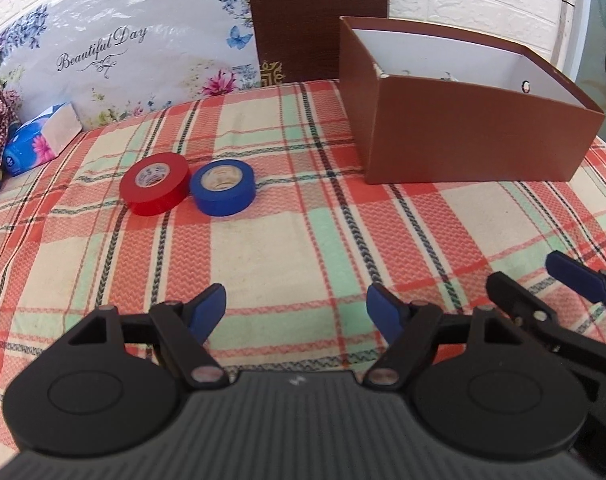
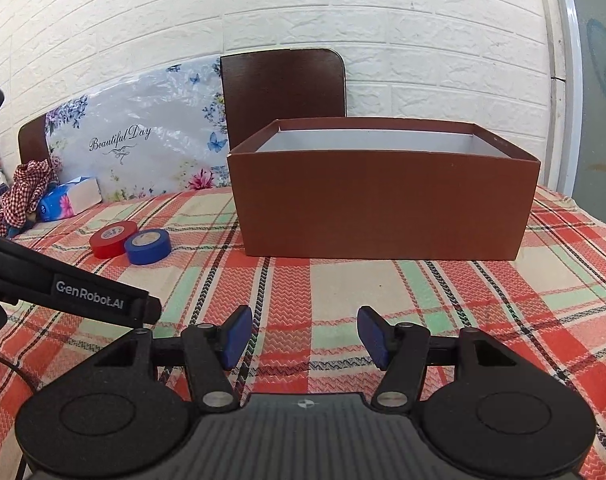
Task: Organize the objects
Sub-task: 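Move the right gripper toward the blue tape roll, then grasp the blue tape roll with the right gripper and lift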
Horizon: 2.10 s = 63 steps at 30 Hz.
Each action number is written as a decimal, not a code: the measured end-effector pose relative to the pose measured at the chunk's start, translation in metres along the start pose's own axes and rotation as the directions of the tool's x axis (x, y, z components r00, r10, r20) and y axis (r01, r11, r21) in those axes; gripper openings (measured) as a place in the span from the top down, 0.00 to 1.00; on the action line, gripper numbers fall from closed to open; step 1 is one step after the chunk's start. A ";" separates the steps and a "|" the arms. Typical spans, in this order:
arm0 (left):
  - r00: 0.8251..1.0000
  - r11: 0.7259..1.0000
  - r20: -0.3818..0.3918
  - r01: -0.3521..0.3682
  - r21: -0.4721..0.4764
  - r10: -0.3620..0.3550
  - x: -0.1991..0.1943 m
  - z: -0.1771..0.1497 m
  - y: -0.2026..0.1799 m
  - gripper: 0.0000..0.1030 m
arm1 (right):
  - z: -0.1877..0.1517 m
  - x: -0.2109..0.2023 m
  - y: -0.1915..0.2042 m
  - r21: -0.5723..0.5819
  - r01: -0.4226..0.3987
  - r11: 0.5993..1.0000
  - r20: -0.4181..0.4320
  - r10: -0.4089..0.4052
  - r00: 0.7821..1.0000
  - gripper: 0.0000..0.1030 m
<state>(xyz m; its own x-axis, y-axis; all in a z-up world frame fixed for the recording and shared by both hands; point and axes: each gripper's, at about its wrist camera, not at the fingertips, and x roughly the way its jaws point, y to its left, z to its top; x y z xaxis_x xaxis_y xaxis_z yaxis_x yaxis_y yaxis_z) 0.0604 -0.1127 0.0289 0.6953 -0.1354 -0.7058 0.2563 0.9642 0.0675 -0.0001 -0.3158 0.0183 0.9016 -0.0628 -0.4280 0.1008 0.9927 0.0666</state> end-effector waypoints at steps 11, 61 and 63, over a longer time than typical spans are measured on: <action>0.999 0.999 -0.013 -0.040 -0.030 0.040 0.014 -0.009 0.025 0.23 | 0.000 0.006 0.006 -0.041 0.015 0.999 -0.031 -0.017 0.999 0.43; 0.975 0.946 0.118 -0.149 -0.289 0.190 0.069 -0.008 0.162 0.00 | 0.054 0.153 0.136 -0.252 -0.293 0.922 -0.161 0.259 0.952 0.50; 0.974 0.946 0.115 -0.153 -0.284 0.193 0.070 -0.008 0.161 0.00 | 0.053 0.148 0.131 -0.239 -0.286 0.928 -0.163 0.252 0.954 0.50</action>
<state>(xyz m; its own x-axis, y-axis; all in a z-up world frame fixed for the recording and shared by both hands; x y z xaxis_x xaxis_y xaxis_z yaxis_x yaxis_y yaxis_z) 0.1450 0.0352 -0.0149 0.8045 0.0274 -0.5934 -0.0550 0.9981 -0.0285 0.1684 -0.2005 0.0113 0.8166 0.2072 -0.5387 -0.2652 0.9637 -0.0314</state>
